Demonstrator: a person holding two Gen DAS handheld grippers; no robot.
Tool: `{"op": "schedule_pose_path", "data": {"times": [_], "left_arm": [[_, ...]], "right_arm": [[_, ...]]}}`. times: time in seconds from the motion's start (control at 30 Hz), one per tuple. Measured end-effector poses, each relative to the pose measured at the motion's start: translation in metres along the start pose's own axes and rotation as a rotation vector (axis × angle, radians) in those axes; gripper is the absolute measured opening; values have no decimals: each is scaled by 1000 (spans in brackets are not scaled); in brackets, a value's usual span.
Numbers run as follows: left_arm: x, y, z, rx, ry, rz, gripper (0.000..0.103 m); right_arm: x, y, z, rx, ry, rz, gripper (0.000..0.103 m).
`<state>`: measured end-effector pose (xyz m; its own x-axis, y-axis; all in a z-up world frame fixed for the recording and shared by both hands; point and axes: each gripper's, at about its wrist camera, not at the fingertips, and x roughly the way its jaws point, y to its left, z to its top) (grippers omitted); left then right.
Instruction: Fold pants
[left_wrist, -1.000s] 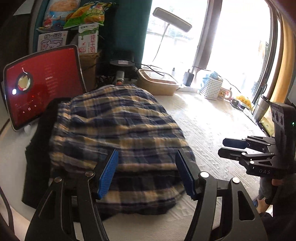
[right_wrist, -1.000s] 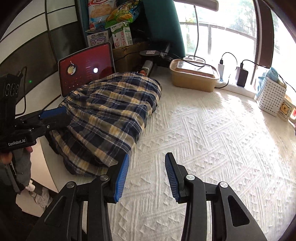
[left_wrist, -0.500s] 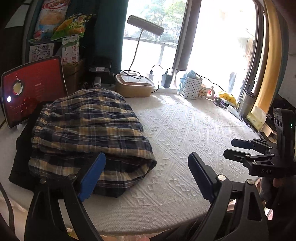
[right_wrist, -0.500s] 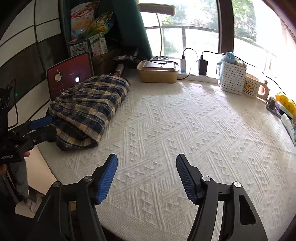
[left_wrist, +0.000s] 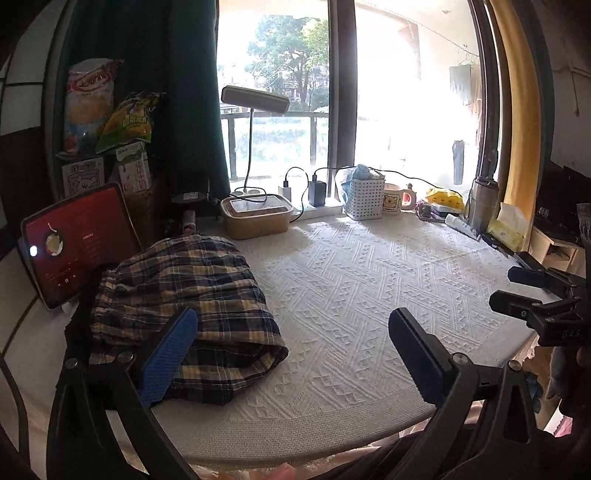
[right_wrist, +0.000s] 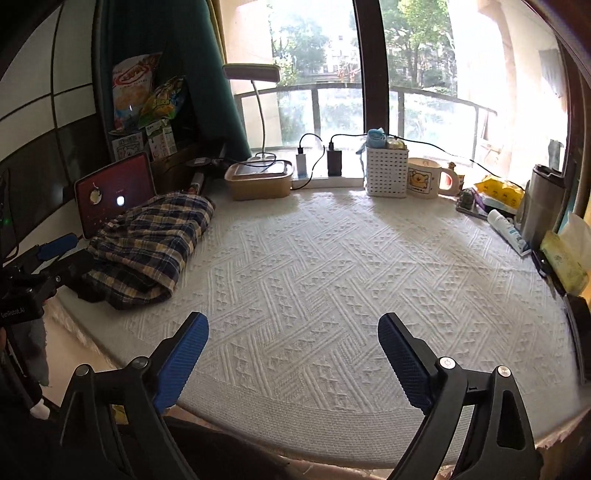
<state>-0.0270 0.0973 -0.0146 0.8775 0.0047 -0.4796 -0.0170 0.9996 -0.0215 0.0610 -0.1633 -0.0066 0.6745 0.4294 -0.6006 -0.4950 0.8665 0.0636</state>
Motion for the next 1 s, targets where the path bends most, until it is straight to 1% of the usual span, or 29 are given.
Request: {"op": "schedule_pose_path", "data": {"times": [0.17, 0.47, 0.67, 1.0], "left_arm": [[-17, -9, 6, 3, -24, 27, 102], [-35, -19, 13, 22, -52, 8, 102], [-39, -12, 13, -31, -43, -13, 102], [-37, 0, 11, -78, -41, 21, 102]], "right_arm": [[-25, -3, 4, 6, -64, -19, 95], [-54, -5, 9, 10, -144, -46, 96], [-60, -5, 11, 10, -158, -50, 96], [-57, -1, 13, -4, -154, -70, 96]]}}
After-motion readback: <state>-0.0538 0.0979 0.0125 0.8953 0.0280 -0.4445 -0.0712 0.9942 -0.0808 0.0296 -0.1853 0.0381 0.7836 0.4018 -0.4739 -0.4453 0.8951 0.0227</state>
